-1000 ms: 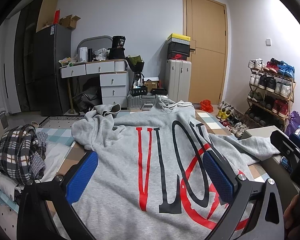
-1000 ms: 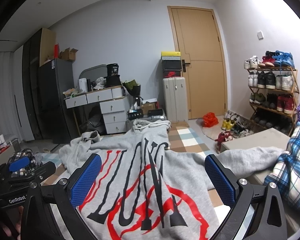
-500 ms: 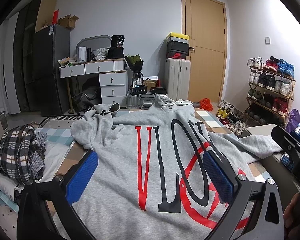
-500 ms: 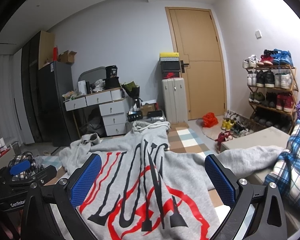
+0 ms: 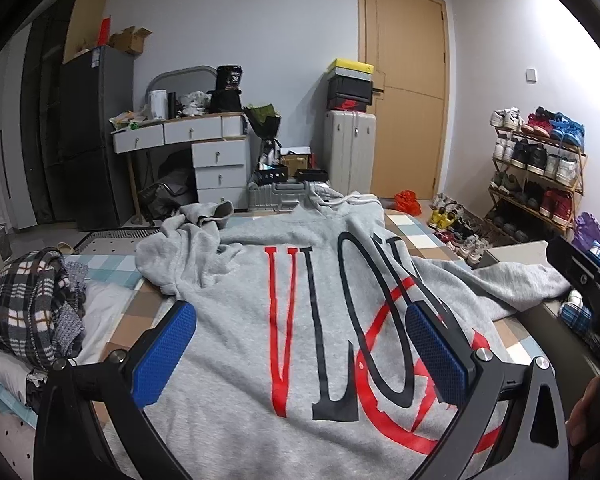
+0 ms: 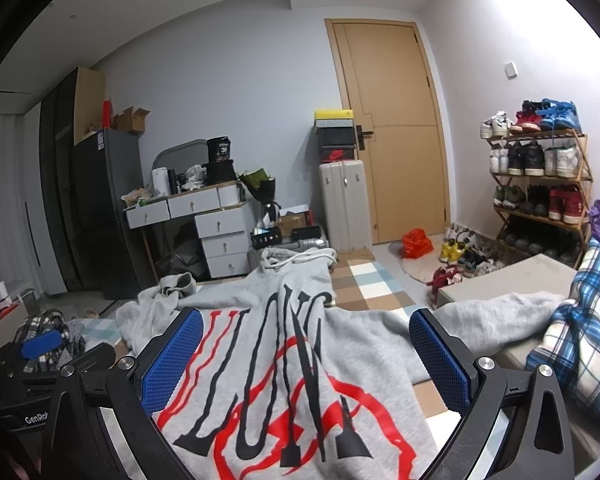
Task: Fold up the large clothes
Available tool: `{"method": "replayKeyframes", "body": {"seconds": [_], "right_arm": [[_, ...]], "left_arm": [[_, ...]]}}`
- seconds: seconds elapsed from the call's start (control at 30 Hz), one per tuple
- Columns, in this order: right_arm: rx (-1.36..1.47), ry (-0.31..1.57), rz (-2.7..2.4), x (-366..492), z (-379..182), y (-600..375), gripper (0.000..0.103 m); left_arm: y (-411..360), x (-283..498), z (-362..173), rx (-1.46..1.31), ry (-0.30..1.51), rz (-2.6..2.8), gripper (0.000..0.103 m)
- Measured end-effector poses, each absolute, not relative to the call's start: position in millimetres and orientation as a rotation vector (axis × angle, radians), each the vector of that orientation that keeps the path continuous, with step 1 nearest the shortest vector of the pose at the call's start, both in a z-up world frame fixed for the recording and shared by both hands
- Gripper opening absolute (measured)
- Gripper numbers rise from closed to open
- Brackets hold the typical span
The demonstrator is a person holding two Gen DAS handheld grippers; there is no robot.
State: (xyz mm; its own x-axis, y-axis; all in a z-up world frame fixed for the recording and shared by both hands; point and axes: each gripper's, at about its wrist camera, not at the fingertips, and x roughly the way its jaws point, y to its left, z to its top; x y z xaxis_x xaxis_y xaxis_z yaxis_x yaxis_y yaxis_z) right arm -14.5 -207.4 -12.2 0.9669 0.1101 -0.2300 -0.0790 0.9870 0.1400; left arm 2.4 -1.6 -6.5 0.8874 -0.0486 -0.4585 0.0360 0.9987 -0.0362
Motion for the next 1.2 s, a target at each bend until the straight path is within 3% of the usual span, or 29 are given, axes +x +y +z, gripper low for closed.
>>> {"method": "replayKeyframes", "body": {"seconds": [0.33, 0.83, 1.2], "right_arm": [[0.146, 0.287, 0.029, -9, -5, -241, 0.103], [0.298, 0.399, -0.211, -6, 36, -413, 0.103], [0.461, 0.537, -0.181, 36, 6, -490, 0.103]], "left_arm": [[-47, 31, 5, 0.088, 0.558, -0.228, 0.102], [-274, 114, -24, 0.597, 0.687, -0.661, 0.102], [-348, 135, -56, 0.814, 0.709, -0.850, 0.102]]}}
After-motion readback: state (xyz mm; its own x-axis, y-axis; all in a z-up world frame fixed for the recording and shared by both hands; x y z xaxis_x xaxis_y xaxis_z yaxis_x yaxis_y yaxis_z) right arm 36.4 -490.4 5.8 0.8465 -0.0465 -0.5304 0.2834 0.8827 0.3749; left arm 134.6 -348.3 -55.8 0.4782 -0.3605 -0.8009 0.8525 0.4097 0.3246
